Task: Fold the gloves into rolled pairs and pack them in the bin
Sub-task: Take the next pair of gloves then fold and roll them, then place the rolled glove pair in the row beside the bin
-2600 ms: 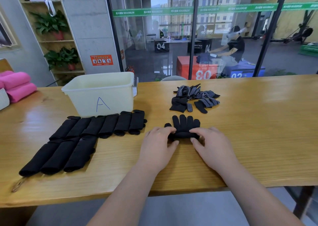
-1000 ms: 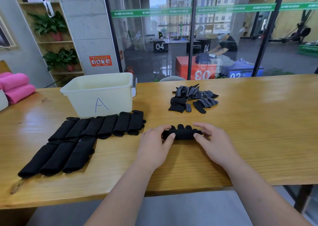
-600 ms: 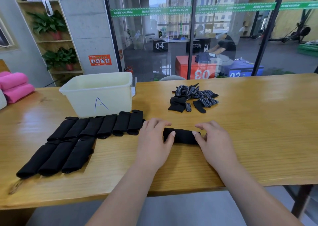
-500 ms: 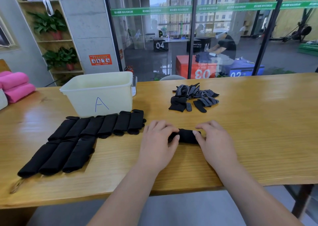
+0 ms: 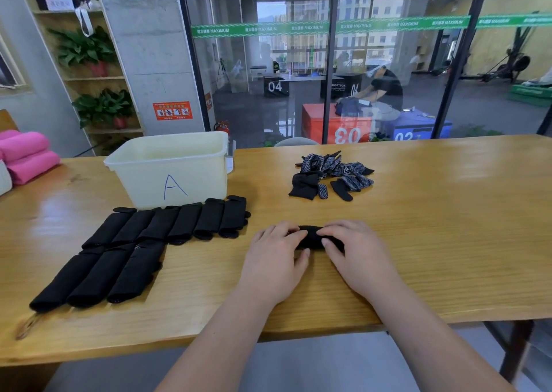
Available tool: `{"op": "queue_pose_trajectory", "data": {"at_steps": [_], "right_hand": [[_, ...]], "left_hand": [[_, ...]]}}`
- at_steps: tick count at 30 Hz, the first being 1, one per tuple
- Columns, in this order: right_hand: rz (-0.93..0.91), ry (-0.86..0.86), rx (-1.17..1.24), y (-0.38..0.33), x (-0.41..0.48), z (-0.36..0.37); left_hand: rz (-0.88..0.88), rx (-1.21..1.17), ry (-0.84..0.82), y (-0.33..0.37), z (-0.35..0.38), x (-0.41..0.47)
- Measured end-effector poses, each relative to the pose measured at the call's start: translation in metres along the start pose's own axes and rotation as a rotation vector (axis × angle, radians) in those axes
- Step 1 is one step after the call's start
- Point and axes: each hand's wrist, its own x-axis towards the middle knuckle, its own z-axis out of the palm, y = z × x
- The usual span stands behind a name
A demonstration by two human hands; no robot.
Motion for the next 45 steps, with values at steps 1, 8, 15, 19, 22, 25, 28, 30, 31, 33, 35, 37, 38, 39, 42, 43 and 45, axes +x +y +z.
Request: {"op": "queue_pose_trajectory", "data": {"at_steps": [1,8,15,19,22,25,28,30,31,33,35,37,38,39,42,43,45], "right_hand": [[-0.006,0.014,-0.015,-0.002,0.000,-0.002],[-0.001,-0.106,0.151,-0.005,-0.002,-0.009],[-0.117,-0.433,-0.050,-0.006,0.014,-0.002],[-0.107,-0.523,-0.109,-0.007,0.015,0.008],[-0.102,-0.513,-0.125,-0.005,0.016,0.010],[-0.096,-0.496,-0.059,-0.003,0.014,0.009],[-0.039,-0.385,0.122,0.000,0.013,0.004],[-0.005,-0.334,0.176,0.002,0.013,0.002],[-0.004,-0.343,0.163,0.003,0.013,0.002],[-0.032,-0.380,0.090,0.003,0.011,0.003],[-0.071,-0.392,0.025,0.000,0.010,0.003],[-0.099,-0.391,-0.010,-0.005,0.009,0.002],[-0.109,-0.397,-0.017,-0.008,0.008,0.000],[-0.114,-0.408,-0.015,-0.011,0.008,-0.001],[-0.122,-0.457,0.017,-0.026,0.007,0.000],[-0.130,-0.473,0.030,-0.032,0.006,0.001],[-0.156,-0.495,0.054,-0.047,0.005,0.006]], "left_hand": [[-0.012,-0.017,0.003,-0.001,0.000,0.000],[-0.230,-0.247,0.049,-0.011,-0.008,0.001],[-0.314,-0.340,0.041,-0.014,-0.009,0.004],[-0.308,-0.317,0.024,-0.017,-0.007,0.005],[-0.302,-0.268,0.001,-0.017,-0.005,0.007],[-0.306,-0.251,-0.008,-0.017,-0.004,0.008],[-0.303,-0.260,0.001,-0.016,-0.008,0.006],[-0.306,-0.272,0.003,-0.013,-0.011,0.005],[-0.298,-0.260,0.001,-0.012,-0.012,0.004],[-0.255,-0.184,-0.038,-0.010,-0.015,0.001],[-0.205,-0.094,-0.107,-0.010,-0.019,-0.005],[-0.207,-0.045,-0.157,-0.015,-0.027,-0.015],[-0.214,-0.028,-0.163,-0.019,-0.030,-0.022],[-0.220,-0.013,-0.160,-0.024,-0.033,-0.028],[-0.233,0.006,-0.166,-0.038,-0.046,-0.046],[-0.233,0.010,-0.174,-0.043,-0.051,-0.050],[-0.233,0.025,-0.185,-0.050,-0.060,-0.060]]}}
